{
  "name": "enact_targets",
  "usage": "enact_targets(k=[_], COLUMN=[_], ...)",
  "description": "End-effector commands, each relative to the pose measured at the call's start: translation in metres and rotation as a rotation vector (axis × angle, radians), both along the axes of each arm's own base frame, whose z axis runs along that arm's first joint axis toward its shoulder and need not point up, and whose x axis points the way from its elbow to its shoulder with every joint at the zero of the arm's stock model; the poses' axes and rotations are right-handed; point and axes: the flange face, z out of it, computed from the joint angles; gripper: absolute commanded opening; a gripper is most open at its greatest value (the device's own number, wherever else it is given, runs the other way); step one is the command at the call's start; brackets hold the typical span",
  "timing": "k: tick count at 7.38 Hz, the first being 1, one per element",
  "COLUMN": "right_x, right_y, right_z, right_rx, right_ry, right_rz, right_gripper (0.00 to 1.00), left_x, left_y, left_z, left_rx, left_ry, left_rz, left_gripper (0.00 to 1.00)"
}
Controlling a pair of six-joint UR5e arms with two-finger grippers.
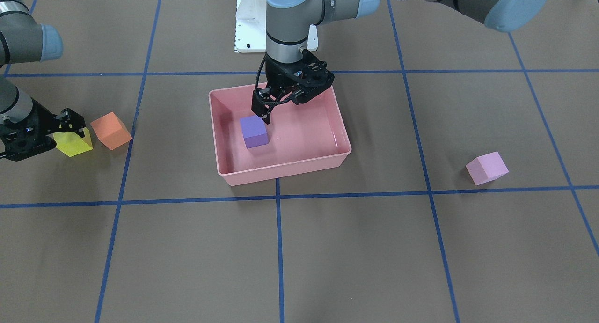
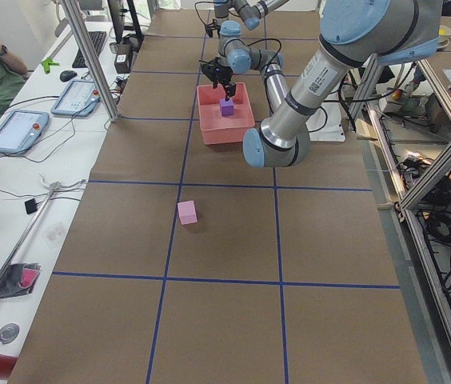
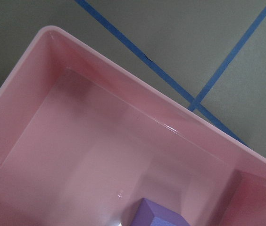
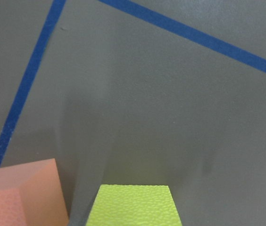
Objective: Place blocks into pink bin with both arms
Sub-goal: 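Release the purple cube in the bin while the right gripper reaches for the yellow cube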
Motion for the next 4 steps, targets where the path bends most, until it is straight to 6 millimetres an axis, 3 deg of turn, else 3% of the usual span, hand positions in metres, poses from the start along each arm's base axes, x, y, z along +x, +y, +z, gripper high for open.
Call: enact_targets(k=[1,2,3,4], right_x=[-0.0157,-0.0166,-0.0159,-0.0155], right_y=[0.0085,0.0088,0.0093,0.0086], right_z=[0.0039,0.0063,0.0056,-0.0020], right_rx=[-0.012,-0.016,-0.011,-0.004], right_ry=[0.005,0.008,0.001,-0.015], right_rz=[-0.028,-0.030,-0.038,-0.040], right_gripper=[1.00,0.98,0.26,0.00], left_x=[-0.0003,-0.0008,0.0003,-0.0009], left_y=[-0.0004,-0.0002,0.0004,-0.0001], left_z=[0.0004,-0.0001,0.0004,-0.0010], left_rx=[-0.001,-0.001,-0.001,-0.001], left_ry=[-0.001,0.000,-0.001,0.000], left_rz=[0.000,0.000,0.001,0.000], left_gripper=[1.00,1.00,1.00,1.00])
